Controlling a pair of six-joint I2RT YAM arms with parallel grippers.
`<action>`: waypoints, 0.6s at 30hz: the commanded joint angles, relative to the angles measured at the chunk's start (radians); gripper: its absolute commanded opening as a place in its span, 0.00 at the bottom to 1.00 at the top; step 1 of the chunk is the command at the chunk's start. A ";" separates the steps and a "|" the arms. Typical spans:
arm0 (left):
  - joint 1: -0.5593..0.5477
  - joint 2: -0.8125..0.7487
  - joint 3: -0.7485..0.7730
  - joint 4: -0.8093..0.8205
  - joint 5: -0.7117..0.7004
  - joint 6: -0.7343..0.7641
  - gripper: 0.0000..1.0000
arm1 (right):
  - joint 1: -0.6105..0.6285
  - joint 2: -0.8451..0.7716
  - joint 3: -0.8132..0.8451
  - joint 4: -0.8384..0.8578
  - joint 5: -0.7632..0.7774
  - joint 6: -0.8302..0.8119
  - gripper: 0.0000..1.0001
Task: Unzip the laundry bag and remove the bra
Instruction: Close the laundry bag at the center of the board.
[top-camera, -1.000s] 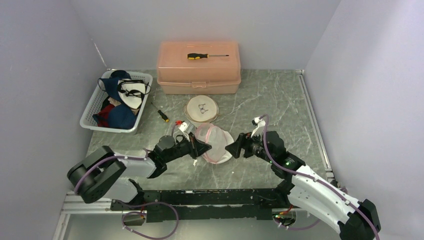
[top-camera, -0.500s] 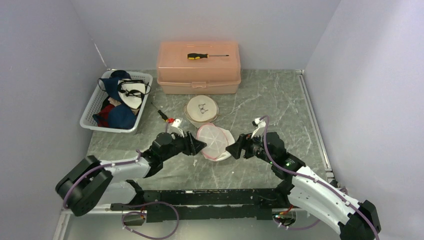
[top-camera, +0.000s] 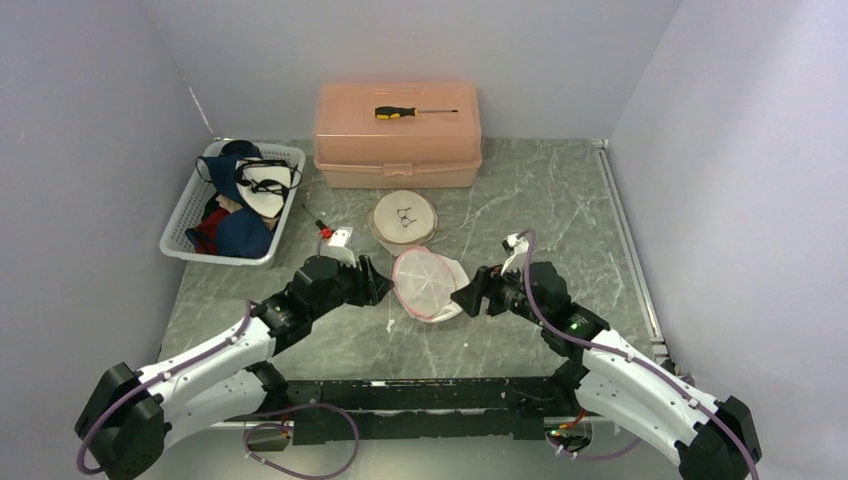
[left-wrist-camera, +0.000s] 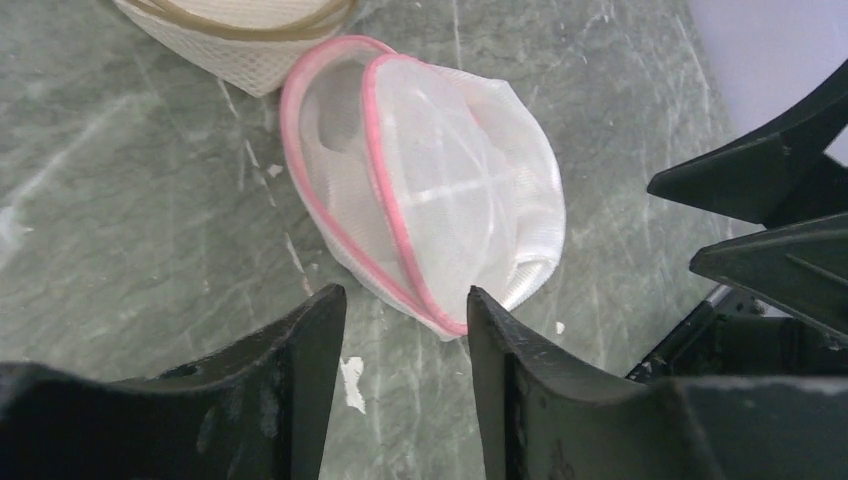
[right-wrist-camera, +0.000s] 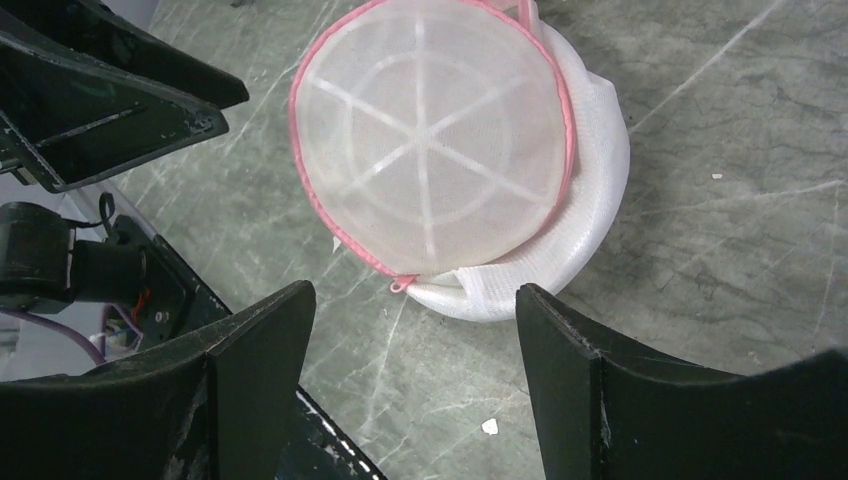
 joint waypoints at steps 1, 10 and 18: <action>0.001 0.058 0.056 0.058 0.110 -0.022 0.48 | -0.001 0.023 0.055 0.037 0.006 -0.023 0.76; -0.002 0.276 0.093 0.328 0.260 -0.105 0.07 | -0.002 0.023 0.042 0.040 0.009 -0.013 0.73; 0.000 0.358 0.059 0.298 0.123 -0.109 0.03 | -0.001 0.030 0.044 0.030 0.016 -0.022 0.73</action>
